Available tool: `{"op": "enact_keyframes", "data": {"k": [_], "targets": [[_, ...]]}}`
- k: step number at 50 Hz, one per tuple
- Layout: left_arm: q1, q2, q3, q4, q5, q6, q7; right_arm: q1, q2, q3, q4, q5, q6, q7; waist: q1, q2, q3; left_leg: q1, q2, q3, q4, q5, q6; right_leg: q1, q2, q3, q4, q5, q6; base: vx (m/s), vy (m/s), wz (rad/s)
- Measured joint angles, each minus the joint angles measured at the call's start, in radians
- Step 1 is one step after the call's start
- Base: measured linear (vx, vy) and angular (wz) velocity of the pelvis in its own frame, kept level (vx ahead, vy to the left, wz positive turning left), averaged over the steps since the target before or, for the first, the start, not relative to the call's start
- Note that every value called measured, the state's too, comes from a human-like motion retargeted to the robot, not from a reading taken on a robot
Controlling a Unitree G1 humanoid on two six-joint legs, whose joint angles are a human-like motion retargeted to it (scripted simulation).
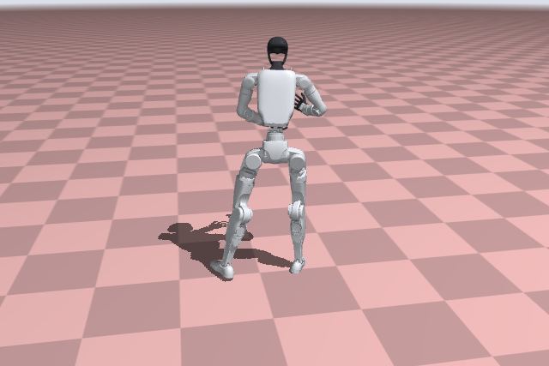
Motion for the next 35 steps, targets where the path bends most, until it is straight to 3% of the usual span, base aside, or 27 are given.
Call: {"op": "enact_keyframes", "data": {"k": [9, 15, 20, 27, 30, 35], "targets": [[-0.491, -0.272, -0.063, 0.021, -0.188, -0.072, 0.036, -0.407, -0.284, -0.211, 0.027, -0.051, -0.094, -0.016, -0.134, 0.009, -0.063, 0.027, 0.018, 0.057, 0.070, 0.044, 0.019, 0.018, 0.015, 0.049, 0.011, -0.006, 0.000, 0.08, -0.12, -0.31], [-0.743, -0.295, -0.067, 0.008, -0.253, -0.145, 0.035, -0.663, -0.437, -0.164, 0.072, -0.136, -0.116, -0.069, -0.147, 0.020, -0.091, 0.030, 0.022, 0.019, 0.065, 0.064, -0.017, 0.021, 0.028, 0.062, 0.008, -0.001, 0.000, 0.03, -0.03, -0.14], [-0.817, -0.268, -0.049, 0.026, -0.230, -0.164, 0.044, -0.770, -0.484, -0.100, 0.107, -0.258, -0.102, -0.116, -0.151, 0.033, -0.092, 0.024, 0.027, -0.030, 0.046, 0.025, -0.037, 0.019, 0.042, 0.064, 0.000, 0.005, 0.000, -0.01, 0.03, -0.02], [-0.653, -0.229, 0.006, 0.044, -0.129, -0.094, 0.022, -0.687, -0.395, -0.123, 0.208, -0.619, 0.018, -0.216, -0.162, 0.034, -0.042, 0.008, 0.005, -0.033, 0.036, -0.076, 0.011, 0.015, 0.021, 0.057, 0.015, 0.006, 0.000, -0.08, 0.16, 0.12], [-0.491, -0.192, 0.026, 0.033, -0.041, -0.048, 0.009, -0.540, -0.282, -0.185, 0.253, -0.705, 0.058, -0.237, -0.143, 0.012, -0.017, -0.005, -0.012, -0.037, 0.036, -0.099, 0.029, 0.010, 0.003, 0.050, 0.021, 0.012, 0.000, -0.12, 0.19, 0.24], [-0.154, -0.049, 0.077, -0.017, 0.092, -0.011, -0.022, -0.284, -0.042, -0.214, 0.303, -0.682, 0.080, -0.213, -0.069, -0.029, 0.025, -0.036, -0.049, -0.066, 0.029, -0.100, 0.013, 0.013, -0.038, 0.026, -0.004, 0.034, 0.000, -0.12, 0.22, 0.37]]}}
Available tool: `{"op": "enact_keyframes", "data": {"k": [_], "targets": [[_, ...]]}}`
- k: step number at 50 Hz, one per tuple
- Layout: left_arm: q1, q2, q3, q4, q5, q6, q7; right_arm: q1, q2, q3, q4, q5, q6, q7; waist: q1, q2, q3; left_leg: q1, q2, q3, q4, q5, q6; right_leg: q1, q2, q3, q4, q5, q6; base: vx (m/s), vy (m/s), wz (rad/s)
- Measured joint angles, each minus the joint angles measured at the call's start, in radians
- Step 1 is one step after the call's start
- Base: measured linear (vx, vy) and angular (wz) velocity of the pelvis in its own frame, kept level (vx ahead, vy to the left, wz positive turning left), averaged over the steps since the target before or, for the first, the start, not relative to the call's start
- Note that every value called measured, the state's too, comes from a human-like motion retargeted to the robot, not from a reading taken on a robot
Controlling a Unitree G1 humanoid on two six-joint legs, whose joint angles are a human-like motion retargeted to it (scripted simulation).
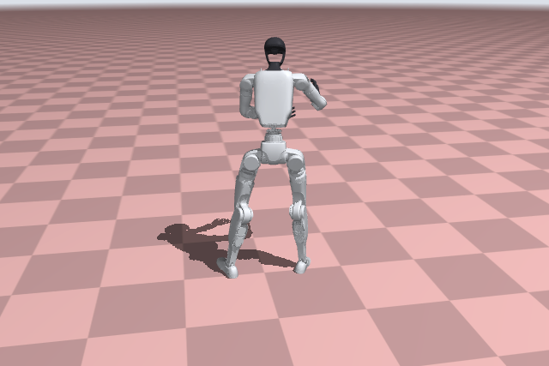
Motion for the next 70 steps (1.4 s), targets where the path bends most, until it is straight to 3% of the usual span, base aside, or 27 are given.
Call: {"op": "enact_keyframes", "data": {"k": [8, 10, 12, 13, 15, 19, 25, 33, 38, 43, 48, 53, 55, 57, 60, 61, 62, 70], "targets": [[0.488, 0.371, 0.198, -0.079, -0.035, -0.001, -0.096, 0.254, 0.298, 0.199, -0.032, 0.161, 0.022, 0.115, 0.190, -0.010, 0.057, -0.055, -0.074, -0.083, -0.044, 0.015, -0.051, 0.030, -0.074, -0.085, -0.059, 0.041, 0.000, -0.08, 0.26, 0.69], [0.562, 0.468, 0.273, -0.089, -0.031, 0.001, -0.105, 0.252, 0.318, 0.307, -0.052, -0.160, 0.070, 0.033, 0.251, -0.001, 0.060, -0.072, -0.088, -0.111, -0.044, 0.012, -0.053, 0.034, -0.092, -0.111, -0.054, 0.049, 0.000, -0.02, 0.24, 0.84], [0.603, 0.558, 0.344, -0.097, -0.018, 0.009, -0.110, 0.261, 0.369, 0.350, -0.073, -0.196, 0.091, 0.033, 0.316, 0.012, 0.055, -0.082, -0.107, -0.144, -0.044, 0.007, -0.044, 0.043, -0.117, -0.136, -0.040, 0.056, 0.000, 0.03, 0.26, 0.93], [0.616, 0.600, 0.381, -0.101, -0.003, 0.020, -0.112, 0.267, 0.400, 0.343, -0.067, -0.159, 0.116, 0.069, 0.347, 0.019, 0.051, -0.084, -0.121, -0.163, -0.044, 0.004, -0.033, 0.051, -0.134, -0.149, -0.030, 0.058, 0.000, 0.07, 0.28, 1.04], [0.627, 0.680, 0.452, -0.114, 0.019, 0.017, -0.125, 0.269, 0.467, 0.355, -0.111, 0.074, 0.074, 0.205, 0.405, 0.035, 0.043, -0.082, -0.150, -0.203, -0.044, -0.001, -0.015, 0.072, -0.169, -0.176, -0.006, 0.063, 0.000, 0.09, 0.28, 1.13], [0.607, 0.799, 0.601, -0.149, 0.006, 0.013, -0.102, 0.172, 0.547, 0.376, -0.152, 0.285, 0.018, 0.151, 0.494, 0.070, 0.020, -0.068, -0.190, -0.280, -0.044, -0.005, 0.005, 0.115, -0.221, -0.224, 0.057, 0.060, -0.024, 0.10, 0.20, 1.06], [0.576, 0.979, 0.722, -0.179, -0.067, 0.006, -0.116, -0.086, 0.566, 0.378, -0.208, 0.293, -0.008, 0.116, 0.570, 0.102, -0.035, -0.067, -0.192, -0.363, -0.044, 0.008, -0.016, 0.143, -0.232, -0.270, 0.126, 0.055, -0.073, 0.07, 0.06, 0.74], [0.576, 1.115, 0.719, -0.167, -0.121, -0.031, -0.099, -0.283, 0.600, 0.334, -0.216, 0.250, -0.041, 0.063, 0.597, 0.107, -0.062, -0.074, -0.181, -0.386, -0.044, 0.024, -0.054, 0.150, -0.224, -0.279, 0.138, 0.058, -0.058, 0.01, -0.03, 0.18], [0.582, 1.041, 0.674, -0.144, -0.186, -0.048, -0.063, -0.246, 0.629, 0.345, -0.190, 0.248, -0.043, 0.043, 0.579, 0.092, -0.041, -0.085, -0.171, -0.356, -0.044, 0.023, -0.039, 0.133, -0.215, -0.269, 0.121, 0.027, -0.050, -0.07, -0.12, -0.31], [0.601, 0.884, 0.557, -0.119, -0.174, -0.056, -0.032, -0.096, 0.603, 0.402, -0.166, 0.223, -0.023, 0.059, 0.518, 0.072, -0.006, -0.095, -0.156, -0.305, -0.044, 0.023, -0.029, 0.112, -0.197, -0.260, 0.083, -0.022, -0.036, -0.11, -0.19, -0.52], [0.599, 0.663, 0.374, -0.098, -0.078, -0.037, -0.012, 0.114, 0.493, 0.448, -0.173, 0.206, 0.005, 0.069, 0.411, 0.062, 0.023, -0.091, -0.125, -0.242, -0.044, 0.030, -0.038, 0.084, -0.165, -0.225, 0.053, -0.057, -0.012, -0.11, -0.23, -0.67], [0.540, 0.432, 0.172, -0.069, 0.010, -0.013, -0.031, 0.265, 0.319, 0.429, -0.187, 0.237, 0.008, 0.173, 0.253, 0.044, 0.034, -0.066, -0.081, -0.175, -0.044, 0.041, -0.048, 0.053, -0.119, -0.161, 0.050, -0.073, 0.000, -0.07, -0.25, -0.77], [0.479, 0.338, 0.087, -0.049, 0.011, -0.012, -0.014, 0.308, 0.263, 0.400, -0.194, 0.415, -0.027, 0.163, 0.187, 0.037, 0.030, -0.053, -0.056, -0.146, -0.044, 0.047, -0.054, 0.043, -0.091, -0.135, 0.047, -0.074, 0.000, -0.03, -0.28, -0.87], [0.409, 0.252, 0.020, -0.035, 0.028, -0.017, 0.007, 0.257, 0.134, 0.430, -0.187, 0.028, -0.016, 0.034, 0.126, 0.030, 0.016, -0.040, -0.025, -0.114, -0.044, 0.053, -0.057, 0.028, -0.056, -0.105, 0.044, -0.074, 0.000, -0.01, -0.29, -0.96], [0.269, 0.125, -0.068, -0.016, 0.005, -0.012, 0.020, 0.192, -0.006, 0.390, -0.168, -0.153, 0.035, 0.047, 0.039, 0.024, -0.003, -0.013, 0.013, -0.073, -0.044, 0.061, -0.049, 0.017, -0.008, -0.065, 0.043, -0.073, 0.000, 0.02, -0.27, -0.89], [0.205, 0.088, -0.100, -0.011, -0.043, -0.014, 0.028, 0.203, 0.012, 0.313, -0.175, 0.269, -0.011, 0.128, 0.010, 0.020, -0.002, 0.001, 0.021, -0.063, -0.044, 0.062, -0.046, 0.023, 0.003, -0.056, 0.043, -0.074, 0.000, 0.05, -0.22, -0.76], [0.146, 0.055, -0.127, -0.011, -0.082, -0.018, 0.035, 0.200, 0.015, 0.254, -0.178, 0.553, -0.045, 0.183, -0.017, 0.016, -0.006, 0.014, 0.029, -0.052, -0.044, 0.063, -0.042, 0.026, 0.014, -0.045, 0.043, -0.075, 0.000, 0.06, -0.20, -0.72], [-0.311, -0.065, -0.177, -0.064, -0.259, -0.091, 0.046, -0.193, -0.181, 0.137, -0.112, 0.592, -0.131, 0.150, -0.149, -0.009, -0.035, 0.089, 0.068, 0.026, -0.014, 0.047, -0.004, 0.033, 0.075, 0.044, 0.064, -0.085, 0.000, 0.06, -0.15, -0.67]]}}
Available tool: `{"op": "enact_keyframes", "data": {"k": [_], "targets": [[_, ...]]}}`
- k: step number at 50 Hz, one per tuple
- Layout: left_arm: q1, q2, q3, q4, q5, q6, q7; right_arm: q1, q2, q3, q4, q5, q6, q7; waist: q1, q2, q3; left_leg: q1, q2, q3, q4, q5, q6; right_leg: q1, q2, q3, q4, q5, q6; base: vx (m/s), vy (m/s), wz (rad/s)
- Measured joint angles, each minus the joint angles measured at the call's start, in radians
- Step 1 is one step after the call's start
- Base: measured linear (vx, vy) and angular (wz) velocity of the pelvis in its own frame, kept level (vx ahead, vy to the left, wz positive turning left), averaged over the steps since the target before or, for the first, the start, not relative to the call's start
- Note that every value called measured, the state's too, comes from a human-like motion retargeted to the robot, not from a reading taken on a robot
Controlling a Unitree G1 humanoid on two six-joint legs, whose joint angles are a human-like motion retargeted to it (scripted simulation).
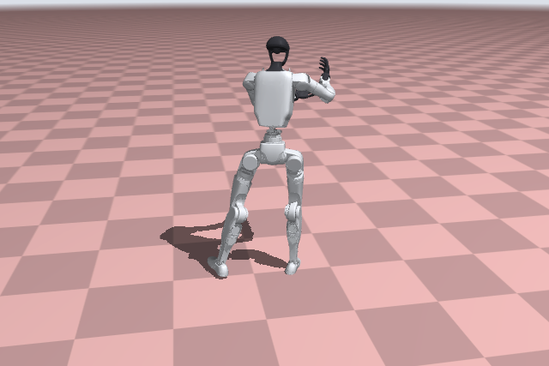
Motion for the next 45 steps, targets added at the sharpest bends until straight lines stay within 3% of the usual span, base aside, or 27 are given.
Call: {"op": "enact_keyframes", "data": {"k": [7, 12, 17, 22, 28, 33, 38, 40, 42, 45], "targets": [[-0.270, -0.005, -0.004, 0.006, -0.093, -0.056, -0.017, -0.282, -0.120, 0.031, 0.059, 0.008, -0.044, -0.025, -0.007, 0.007, -0.022, 0.012, 0.034, 0.033, 0.013, 0.006, 0.000, 0.009, 0.060, 0.020, -0.029, 0.023, 0.000, 0.03, -0.14, -0.31], [-0.325, -0.012, 0.007, 0.027, -0.105, -0.039, -0.054, -0.355, -0.176, 0.042, 0.085, -0.156, -0.037, -0.078, 0.009, 0.013, -0.015, -0.002, 0.030, 0.021, 0.011, 0.012, 0.002, 0.020, 0.061, 0.007, -0.060, 0.039, 0.000, -0.01, 0.00, 0.04], [-0.254, 0.007, 0.043, 0.016, -0.058, 0.014, -0.103, -0.278, -0.150, -0.040, 0.083, -0.386, 0.002, -0.165, 0.027, 0.009, 0.033, -0.029, 0.009, -0.014, 0.015, 0.004, 0.016, 0.018, 0.029, -0.014, -0.065, 0.044, 0.000, -0.07, 0.11, 0.32], [-0.042, 0.083, 0.069, -0.029, -0.008, 0.061, -0.114, -0.027, 0.011, -0.158, 0.033, -0.465, 0.027, -0.223, 0.060, -0.008, 0.097, -0.061, -0.019, -0.054, 0.015, -0.004, 0.030, 0.002, -0.017, -0.039, -0.048, 0.044, 0.000, -0.10, 0.16, 0.40], [0.329, 0.237, 0.127, -0.075, -0.015, 0.113, -0.136, 0.278, 0.312, -0.163, 0.003, -0.424, 0.039, -0.223, 0.149, 0.000, 0.148, -0.100, -0.051, -0.093, -0.013, -0.002, 0.018, -0.016, -0.061, -0.081, -0.054, 0.056, 0.000, -0.08, 0.19, 0.45], [0.622, 0.410, 0.217, -0.119, -0.022, 0.158, -0.202, 0.463, 0.532, -0.107, -0.006, -0.432, 0.069, -0.174, 0.260, 0.032, 0.145, -0.137, -0.094, -0.135, -0.030, -0.008, -0.007, -0.006, -0.109, -0.133, -0.081, 0.075, 0.000, -0.01, 0.27, 0.65], [0.811, 0.610, 0.317, -0.178, -0.034, 0.169, -0.240, 0.534, 0.596, -0.015, -0.031, -0.708, 0.151, -0.221, 0.393, 0.069, 0.099, -0.165, -0.167, -0.205, -0.030, -0.025, -0.016, 0.028, -0.193, -0.200, -0.077, 0.091, 0.000, 0.09, 0.37, 0.94], [0.855, 0.699, 0.355, -0.207, -0.056, 0.164, -0.247, 0.555, 0.626, 0.001, -0.079, -0.566, 0.117, -0.182, 0.439, 0.078, 0.077, -0.164, -0.205, -0.240, -0.030, -0.031, -0.015, 0.050, -0.237, -0.229, -0.057, 0.094, 0.000, 0.16, 0.39, 1.10], [0.886, 0.783, 0.401, -0.232, -0.081, 0.170, -0.229, 0.539, 0.613, 0.020, -0.098, -0.601, 0.189, -0.221, 0.483, 0.081, 0.057, -0.155, -0.242, -0.273, -0.030, -0.037, -0.011, 0.071, -0.283, -0.249, -0.023, 0.095, -0.001, 0.18, 0.36, 1.02], [0.904, 0.922, 0.468, -0.259, -0.128, 0.149, -0.242, 0.490, 0.609, 0.061, -0.176, -0.455, 0.127, -0.130, 0.551, 0.087, 0.024, -0.145, -0.264, -0.307, -0.029, -0.038, -0.018, 0.088, -0.315, -0.269, 0.023, 0.103, -0.016, 0.16, 0.24, 0.66]]}}
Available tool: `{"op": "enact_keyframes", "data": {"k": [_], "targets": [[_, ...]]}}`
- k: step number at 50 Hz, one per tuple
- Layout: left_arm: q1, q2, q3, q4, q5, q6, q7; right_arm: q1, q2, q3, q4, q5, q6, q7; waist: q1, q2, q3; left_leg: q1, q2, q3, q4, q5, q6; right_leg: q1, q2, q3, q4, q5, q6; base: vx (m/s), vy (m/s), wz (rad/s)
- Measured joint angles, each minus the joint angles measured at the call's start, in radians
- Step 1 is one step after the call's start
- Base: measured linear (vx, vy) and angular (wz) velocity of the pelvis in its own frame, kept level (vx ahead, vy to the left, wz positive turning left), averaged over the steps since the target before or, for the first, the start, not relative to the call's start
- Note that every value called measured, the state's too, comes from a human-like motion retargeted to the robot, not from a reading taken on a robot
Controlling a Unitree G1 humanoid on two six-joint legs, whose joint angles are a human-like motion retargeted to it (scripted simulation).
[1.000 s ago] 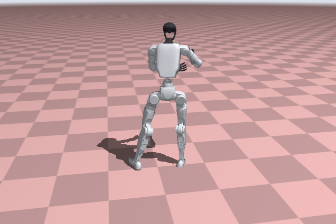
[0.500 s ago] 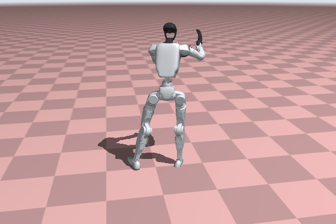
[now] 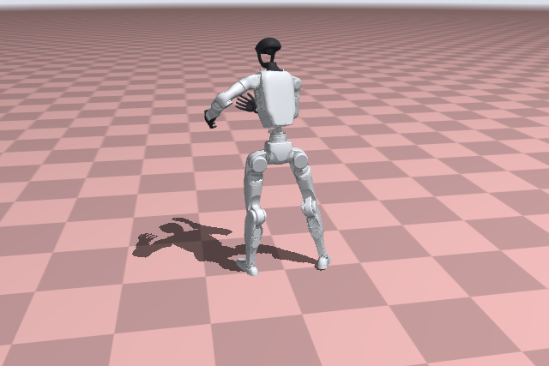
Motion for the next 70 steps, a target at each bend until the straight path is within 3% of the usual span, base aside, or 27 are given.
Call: {"op": "enact_keyframes", "data": {"k": [5, 10, 17, 23, 25, 30, 32, 37, 38, 40, 42, 43, 45, 55, 64, 70], "targets": [[-0.034, 0.210, 0.092, 0.001, -0.078, -0.004, -0.014, -0.154, 0.000, 0.055, -0.063, 0.057, -0.051, -0.002, 0.104, -0.008, -0.049, 0.010, 0.001, -0.023, 0.018, -0.007, -0.003, 0.014, -0.006, -0.015, 0.034, 0.033, -0.024, 0.12, 0.12, 0.21], [-0.153, 0.347, 0.101, 0.039, -0.087, 0.033, -0.027, -0.292, 0.049, 0.068, -0.105, 0.115, -0.069, 0.009, 0.173, -0.037, -0.079, 0.005, 0.009, -0.033, 0.049, -0.024, 0.016, 0.028, 0.002, -0.026, 0.029, 0.065, -0.017, 0.07, 0.03, 0.05], [-0.341, 0.350, -0.001, 0.091, -0.043, 0.036, -0.020, -0.401, 0.128, 0.058, -0.085, 0.193, -0.101, 0.013, 0.192, -0.077, -0.061, 0.002, 0.023, -0.051, 0.027, -0.013, 0.028, 0.033, 0.026, -0.017, 0.013, 0.058, -0.009, -0.02, -0.04, 0.07], [-0.358, 0.214, -0.027, 0.129, 0.050, 0.012, 0.002, -0.382, 0.163, 0.048, -0.064, 0.217, -0.098, 0.052, 0.155, -0.108, 0.004, -0.006, 0.051, -0.047, -0.001, 0.003, 0.045, 0.010, 0.058, -0.002, 0.014, 0.008, -0.030, -0.10, -0.14, -0.06], [-0.333, 0.146, -0.021, 0.140, 0.098, 0.003, 0.020, -0.379, 0.129, 0.064, -0.037, -0.026, -0.053, -0.022, 0.139, -0.120, 0.025, -0.013, 0.063, -0.035, -0.002, 0.004, 0.052, -0.005, 0.069, 0.004, 0.014, -0.011, -0.031, -0.13, -0.18, -0.38], [-0.274, -0.067, -0.066, 0.175, 0.166, -0.002, 0.074, -0.211, 0.148, 0.066, -0.056, 0.300, -0.104, 0.077, 0.090, -0.152, 0.066, -0.020, 0.095, 0.022, -0.002, 0.009, 0.054, -0.036, 0.103, 0.034, -0.014, -0.052, -0.011, -0.12, -0.22, -0.63], [-0.250, -0.171, -0.087, 0.196, 0.204, -0.011, 0.097, -0.173, 0.096, 0.085, -0.040, 0.063, -0.090, -0.031, 0.065, -0.165, 0.071, -0.014, 0.108, 0.056, -0.002, 0.011, 0.047, -0.047, 0.119, 0.057, -0.032, -0.063, 0.007, -0.09, -0.25, -0.89], [-0.201, -0.425, -0.122, 0.242, 0.251, -0.015, 0.102, -0.052, -0.010, 0.074, -0.026, 0.021, -0.073, -0.011, -0.021, -0.172, 0.041, 0.000, 0.203, 0.159, -0.002, 0.032, 0.007, -0.085, 0.231, 0.123, -0.091, -0.060, 0.016, -0.09, -0.37, -1.17], [-0.197, -0.478, -0.123, 0.253, 0.265, -0.006, 0.093, -0.062, -0.081, 0.088, 0.026, -0.187, 0.022, -0.006, -0.047, -0.169, 0.032, 0.006, 0.223, 0.178, -0.002, 0.037, 0.002, -0.093, 0.254, 0.136, -0.095, -0.059, 0.016, -0.06, -0.39, -1.11], [-0.197, -0.574, -0.130, 0.259, 0.269, -0.025, 0.103, -0.065, -0.152, 0.072, -0.006, -0.306, 0.001, -0.060, -0.105, -0.160, 0.020, 0.023, 0.261, 0.211, -0.002, 0.049, -0.007, -0.100, 0.298, 0.157, -0.103, -0.056, 0.016, -0.03, -0.37, -0.97], [-0.227, -0.655, -0.159, 0.263, 0.244, -0.016, 0.101, -0.054, -0.221, 0.058, 0.039, -0.129, 0.025, 0.034, -0.168, -0.152, 0.010, 0.048, 0.280, 0.237, -0.002, 0.058, -0.003, -0.096, 0.322, 0.177, -0.102, -0.056, 0.016, 0.02, -0.29, -0.74], [-0.252, -0.692, -0.177, 0.261, 0.224, -0.023, 0.105, -0.040, -0.218, 0.015, -0.001, 0.149, -0.054, 0.094, -0.200, -0.147, 0.009, 0.062, 0.287, 0.246, -0.002, 0.063, 0.001, -0.090, 0.332, 0.186, -0.101, -0.057, 0.016, 0.05, -0.23, -0.61], [-0.315, -0.751, -0.219, 0.252, 0.195, -0.029, 0.116, -0.053, -0.277, -0.019, -0.001, 0.319, -0.103, 0.115, -0.254, -0.143, 0.004, 0.092, 0.289, 0.264, 0.000, 0.072, 0.016, -0.077, 0.337, 0.207, -0.095, -0.061, 0.016, 0.08, -0.17, -0.54], [-0.834, -0.876, -0.400, 0.178, 0.077, -0.045, 0.144, -0.285, -0.599, -0.180, 0.050, 0.379, -0.176, 0.063, -0.392, -0.164, -0.016, 0.123, 0.248, 0.228, 0.192, 0.064, 0.119, -0.017, 0.260, 0.301, -0.019, -0.106, 0.016, 0.10, -0.04, -0.31], [-1.151, -0.865, -0.470, 0.174, -0.009, -0.131, 0.145, -0.508, -0.696, -0.212, 0.064, 0.337, -0.224, 0.016, -0.411, -0.125, -0.068, 0.121, 0.290, 0.234, 0.206, 0.074, 0.092, -0.017, 0.306, 0.310, -0.040, -0.091, 0.016, 0.03, -0.03, -0.11], [-1.168, -0.919, -0.430, 0.201, -0.016, -0.144, 0.139, -0.515, -0.683, -0.206, 0.109, 0.309, -0.212, 0.009, -0.410, -0.106, -0.047, 0.118, 0.290, 0.271, 0.141, 0.052, 0.068, -0.029, 0.318, 0.276, -0.073, -0.075, 0.016, -0.05, 0.06, 0.20]]}}
